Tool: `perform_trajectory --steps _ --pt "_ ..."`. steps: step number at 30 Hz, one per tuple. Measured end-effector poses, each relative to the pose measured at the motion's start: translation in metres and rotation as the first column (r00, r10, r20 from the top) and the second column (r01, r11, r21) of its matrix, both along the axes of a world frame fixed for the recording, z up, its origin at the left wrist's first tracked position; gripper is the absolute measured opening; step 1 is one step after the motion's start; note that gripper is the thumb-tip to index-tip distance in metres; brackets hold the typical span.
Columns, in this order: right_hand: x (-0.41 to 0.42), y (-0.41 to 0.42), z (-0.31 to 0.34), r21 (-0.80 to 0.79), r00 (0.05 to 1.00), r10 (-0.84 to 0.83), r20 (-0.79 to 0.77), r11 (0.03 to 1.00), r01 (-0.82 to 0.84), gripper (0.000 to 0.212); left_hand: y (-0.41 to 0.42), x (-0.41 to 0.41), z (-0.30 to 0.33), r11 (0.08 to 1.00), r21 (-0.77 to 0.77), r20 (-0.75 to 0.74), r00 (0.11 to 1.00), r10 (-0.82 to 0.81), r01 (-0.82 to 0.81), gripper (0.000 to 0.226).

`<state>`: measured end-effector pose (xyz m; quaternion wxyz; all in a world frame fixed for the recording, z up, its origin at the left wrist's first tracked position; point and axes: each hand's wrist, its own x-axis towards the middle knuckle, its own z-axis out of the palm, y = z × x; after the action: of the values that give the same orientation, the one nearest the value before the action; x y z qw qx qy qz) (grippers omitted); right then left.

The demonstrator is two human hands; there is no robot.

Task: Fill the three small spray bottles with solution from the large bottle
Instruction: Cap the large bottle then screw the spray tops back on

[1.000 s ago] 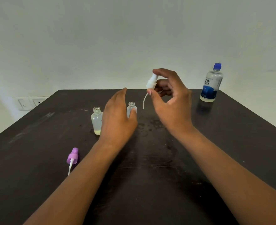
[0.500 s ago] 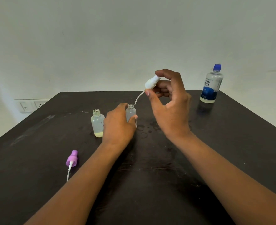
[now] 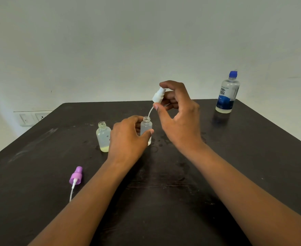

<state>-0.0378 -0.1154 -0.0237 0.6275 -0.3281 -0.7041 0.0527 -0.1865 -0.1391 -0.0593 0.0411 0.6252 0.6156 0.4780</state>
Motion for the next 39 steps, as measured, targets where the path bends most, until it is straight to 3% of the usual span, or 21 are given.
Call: perform_trajectory --steps 11,15,23,39 --pt "-0.004 0.003 -0.010 -0.175 0.974 0.069 0.218 0.984 -0.031 0.049 -0.006 0.002 0.003 0.994 0.074 0.107 0.990 -0.093 0.086 0.033" --pt "-0.002 0.006 -0.012 -0.202 0.970 0.085 0.229 0.979 -0.038 0.048 -0.007 -0.001 0.005 0.994 0.067 0.175 0.979 -0.101 0.091 0.031" --pt "-0.002 0.006 -0.013 -0.238 0.978 0.123 0.169 0.968 -0.081 0.039 -0.007 -0.001 0.003 0.993 0.033 0.169 0.979 -0.115 0.111 0.033" --pt "-0.008 0.002 -0.017 -0.084 0.985 0.046 0.166 0.996 -0.033 0.037 -0.007 -0.002 0.005 0.993 0.051 0.149 0.982 -0.114 0.108 0.029"
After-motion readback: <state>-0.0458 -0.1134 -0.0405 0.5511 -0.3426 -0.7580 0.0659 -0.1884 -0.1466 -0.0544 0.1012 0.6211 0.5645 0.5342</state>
